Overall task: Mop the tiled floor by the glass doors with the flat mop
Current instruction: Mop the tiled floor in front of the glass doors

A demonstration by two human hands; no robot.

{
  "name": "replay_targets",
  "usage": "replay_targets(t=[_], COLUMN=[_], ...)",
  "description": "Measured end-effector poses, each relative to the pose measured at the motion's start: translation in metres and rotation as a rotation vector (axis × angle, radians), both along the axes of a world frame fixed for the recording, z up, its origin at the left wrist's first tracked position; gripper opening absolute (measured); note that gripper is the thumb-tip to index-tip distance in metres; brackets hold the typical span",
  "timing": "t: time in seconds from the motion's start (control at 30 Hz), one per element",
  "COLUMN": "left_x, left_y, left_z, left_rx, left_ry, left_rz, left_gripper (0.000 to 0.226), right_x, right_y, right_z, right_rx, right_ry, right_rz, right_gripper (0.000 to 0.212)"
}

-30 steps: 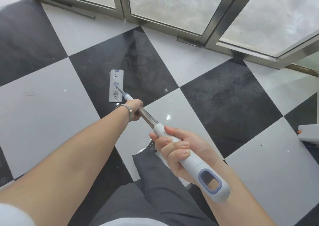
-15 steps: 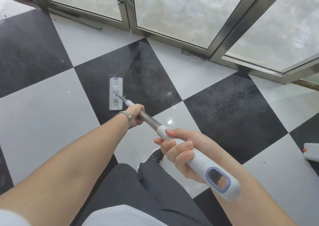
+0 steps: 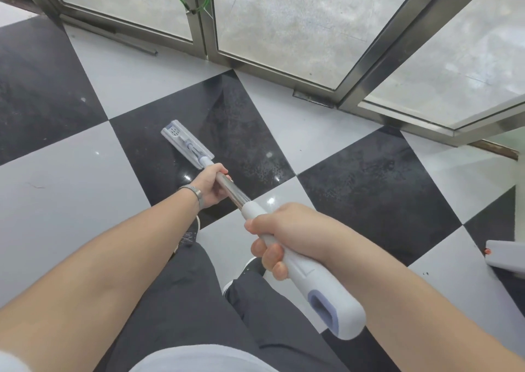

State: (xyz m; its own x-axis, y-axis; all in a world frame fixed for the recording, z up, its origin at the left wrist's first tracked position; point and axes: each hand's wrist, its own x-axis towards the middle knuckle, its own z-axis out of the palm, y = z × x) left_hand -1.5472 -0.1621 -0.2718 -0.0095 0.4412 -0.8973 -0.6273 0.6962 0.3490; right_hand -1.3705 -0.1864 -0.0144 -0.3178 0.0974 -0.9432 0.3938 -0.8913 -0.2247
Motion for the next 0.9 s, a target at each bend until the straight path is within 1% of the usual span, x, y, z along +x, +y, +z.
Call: replay_targets(t=[0.03, 0.1, 0.13, 0.2, 0.3, 0.37, 0.47, 0.53, 0.57, 0.63, 0.7, 0.77, 0.83, 0.9], left_x=[-0.006, -0.018, -0.025, -0.039, -0.064, -0.08, -0.102, -0.116, -0.123, -0.139, -0.151, -0.158, -0.16, -0.159], left_y=[0.005, 0.016, 0.021, 0.033, 0.052, 0.064, 0.079, 0.089, 0.096, 0.108, 0.123, 0.139, 0.156, 0.17], left_z=[-0.001, -0.003, -0.004, -0.005, -0.006, -0.003, -0.001, -0.001, -0.003, -0.005, -0.007, -0.009, -0.012, -0.013], left_rx=[0.003, -0.018, -0.033, -0.072, -0.127, -0.149, -0.162, -0.164, -0.161, -0.158, -0.157, -0.155, -0.147, -0.142], left_ry=[-0.009, 0.002, 0.027, 0.099, 0.177, 0.187, 0.178, 0.165, 0.16, 0.155, 0.147, 0.128, 0.107, 0.098], left_rz=[-0.035, -0.099, -0.134, -0.207, -0.296, -0.324, -0.35, -0.34, -0.323, -0.303, -0.302, -0.304, -0.295, -0.295], left_gripper=[0.018, 0.017, 0.016, 0.016, 0.018, 0.017, 0.016, 0.019, 0.02, 0.019, 0.018, 0.018, 0.016, 0.014], right_x=[-0.006, -0.02, -0.03, -0.053, -0.089, -0.109, -0.137, -0.152, -0.158, -0.166, -0.169, -0.17, -0.168, -0.166], right_y=[0.004, 0.01, 0.01, 0.011, 0.013, 0.015, 0.021, 0.027, 0.032, 0.042, 0.055, 0.071, 0.089, 0.105], right_z=[0.0, 0.0, 0.0, -0.001, -0.004, -0.006, -0.011, -0.013, -0.014, -0.01, -0.008, -0.01, -0.014, -0.018], right_rx=[0.065, 0.234, 0.311, 0.406, 0.479, 0.528, 0.547, 0.518, 0.493, 0.377, 0.209, 0.149, 0.168, 0.217], right_ry=[-0.046, -0.155, -0.207, -0.29, -0.389, -0.446, -0.476, -0.436, -0.392, -0.276, -0.154, -0.091, -0.095, -0.129], right_rz=[0.083, 0.324, 0.454, 0.655, 0.832, 0.86, 0.826, 0.76, 0.701, 0.449, 0.224, 0.095, 0.076, 0.145], right_gripper=[0.01, 0.01, 0.011, 0.02, 0.029, 0.032, 0.034, 0.03, 0.024, 0.004, 0.021, 0.028, 0.031, 0.033])
